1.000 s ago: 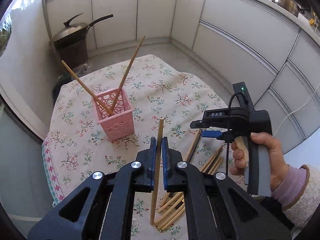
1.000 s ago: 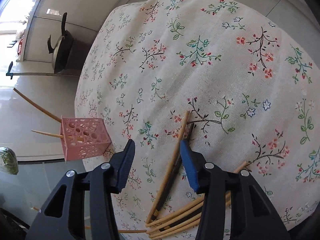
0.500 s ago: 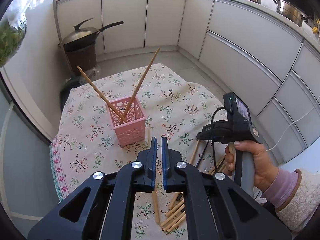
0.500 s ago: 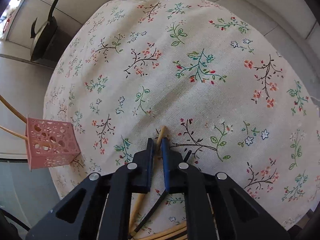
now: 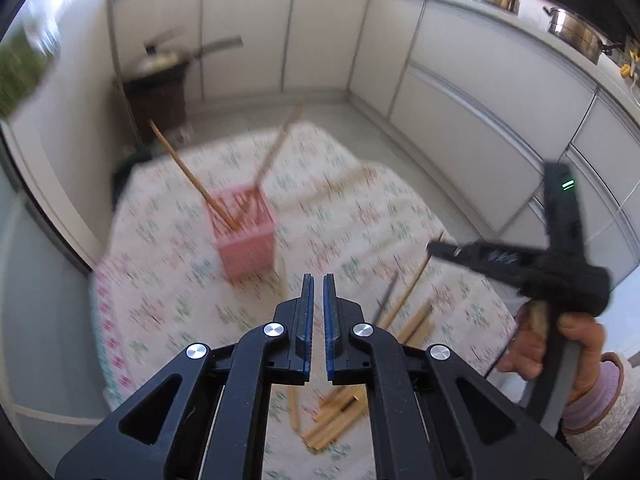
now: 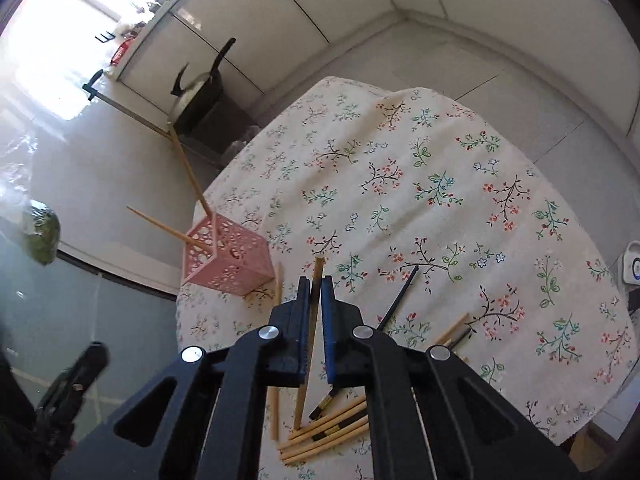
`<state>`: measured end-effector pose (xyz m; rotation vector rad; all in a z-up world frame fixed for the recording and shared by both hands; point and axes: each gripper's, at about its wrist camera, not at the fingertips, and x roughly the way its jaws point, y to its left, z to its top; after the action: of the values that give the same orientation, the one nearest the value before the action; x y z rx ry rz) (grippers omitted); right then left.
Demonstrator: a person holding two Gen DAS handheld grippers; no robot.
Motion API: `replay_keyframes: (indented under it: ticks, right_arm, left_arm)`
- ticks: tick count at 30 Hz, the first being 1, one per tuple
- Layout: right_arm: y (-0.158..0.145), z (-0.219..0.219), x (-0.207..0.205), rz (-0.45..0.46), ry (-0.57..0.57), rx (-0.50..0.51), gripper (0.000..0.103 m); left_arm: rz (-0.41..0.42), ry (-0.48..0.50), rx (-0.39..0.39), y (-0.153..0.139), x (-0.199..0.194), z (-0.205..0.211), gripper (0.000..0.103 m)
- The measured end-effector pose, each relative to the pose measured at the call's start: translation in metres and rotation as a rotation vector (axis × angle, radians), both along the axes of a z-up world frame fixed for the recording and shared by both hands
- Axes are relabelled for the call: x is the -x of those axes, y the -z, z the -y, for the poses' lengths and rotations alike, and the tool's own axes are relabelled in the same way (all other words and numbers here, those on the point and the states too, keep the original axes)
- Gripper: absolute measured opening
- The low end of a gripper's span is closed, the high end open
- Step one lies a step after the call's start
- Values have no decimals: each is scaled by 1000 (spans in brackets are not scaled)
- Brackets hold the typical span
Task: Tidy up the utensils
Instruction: 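Carry the chopstick in the left gripper over the pink holder and insert it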
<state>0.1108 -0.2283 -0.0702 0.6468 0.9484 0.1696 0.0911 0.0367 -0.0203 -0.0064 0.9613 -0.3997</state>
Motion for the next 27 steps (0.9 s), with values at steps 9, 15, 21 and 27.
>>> replay_keyframes:
  ticks: [9,15,21,27]
  right_arm:
    - [-10,25,27,20,1,-45,5]
    - [-7,55,37,16,21,-78,5]
    - [-3,72,37,1,32,-108,5]
    - [-3,76,39,-5,36,-119,5]
  left_arm:
    - [-280,-75,-294,132,-69,40,28]
    - [-295,-142,-375,165,-97,49,41]
    - [-291,-86,-348,166,-106,63,25]
    - [-240,78,-321,161,-89,97,6]
